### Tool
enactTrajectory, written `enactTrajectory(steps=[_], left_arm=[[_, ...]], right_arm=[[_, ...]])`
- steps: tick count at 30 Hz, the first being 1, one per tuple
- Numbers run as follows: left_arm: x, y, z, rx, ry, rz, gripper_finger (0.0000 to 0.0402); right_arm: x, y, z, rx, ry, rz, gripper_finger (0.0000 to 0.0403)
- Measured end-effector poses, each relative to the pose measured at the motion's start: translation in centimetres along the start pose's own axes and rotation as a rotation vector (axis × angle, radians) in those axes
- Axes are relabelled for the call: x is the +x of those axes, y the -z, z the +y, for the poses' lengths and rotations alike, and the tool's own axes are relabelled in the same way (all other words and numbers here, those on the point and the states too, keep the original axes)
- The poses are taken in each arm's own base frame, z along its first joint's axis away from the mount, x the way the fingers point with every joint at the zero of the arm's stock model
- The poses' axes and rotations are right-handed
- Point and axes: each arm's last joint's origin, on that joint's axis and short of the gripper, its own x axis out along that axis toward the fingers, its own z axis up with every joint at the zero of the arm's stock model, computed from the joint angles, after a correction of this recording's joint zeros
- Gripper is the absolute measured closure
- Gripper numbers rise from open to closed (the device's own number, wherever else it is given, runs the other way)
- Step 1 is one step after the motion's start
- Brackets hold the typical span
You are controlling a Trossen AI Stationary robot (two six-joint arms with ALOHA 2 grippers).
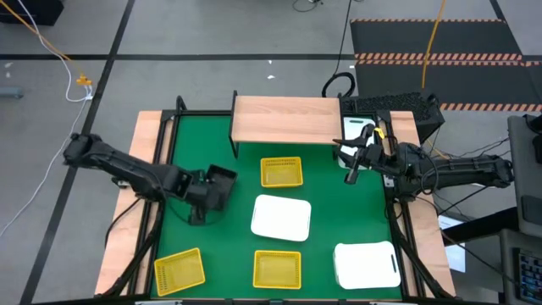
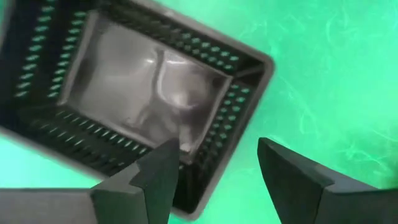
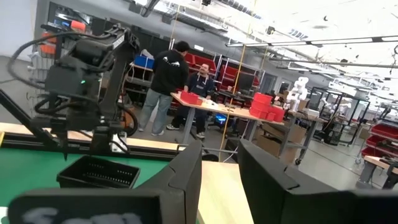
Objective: Stack baskets on shelf by color
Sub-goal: Put the stacked black bins on the shelf
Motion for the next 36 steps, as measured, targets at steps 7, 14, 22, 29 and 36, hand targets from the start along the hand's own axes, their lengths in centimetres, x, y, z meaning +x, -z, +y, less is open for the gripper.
enactTrajectory(steps=[7, 14, 22, 29, 36], left_arm=[[1.7, -0.4, -1.2, 0.084, -0.04, 0.047, 0.021], [4.1, -1.0, -1.6, 0.103, -0.096, 0.126, 0.0255], [4.7, -1.5, -1.8, 0.1, -0.101, 0.11, 0.0384], [1.1, -3.2, -2.3, 0.052, -0.062, 0.061, 0.0387], [-7.2, -5.4, -2.6, 0.143, -0.116, 0.043, 0.0385]], right_arm=[[0.0, -0.1, 0.0, 0.011, 0.003, -0.013, 0.0303], [0.0, -0.2, 0.2, 0.037, -0.067, -0.039, 0.0303], [0.1, -0.3, 0.2, 0.04, -0.063, -0.052, 0.0303], [0.3, -0.1, 0.3, 0.037, -0.067, -0.04, 0.0303], [0.3, -0.1, 0.3, 0.034, -0.069, -0.032, 0.0303]])
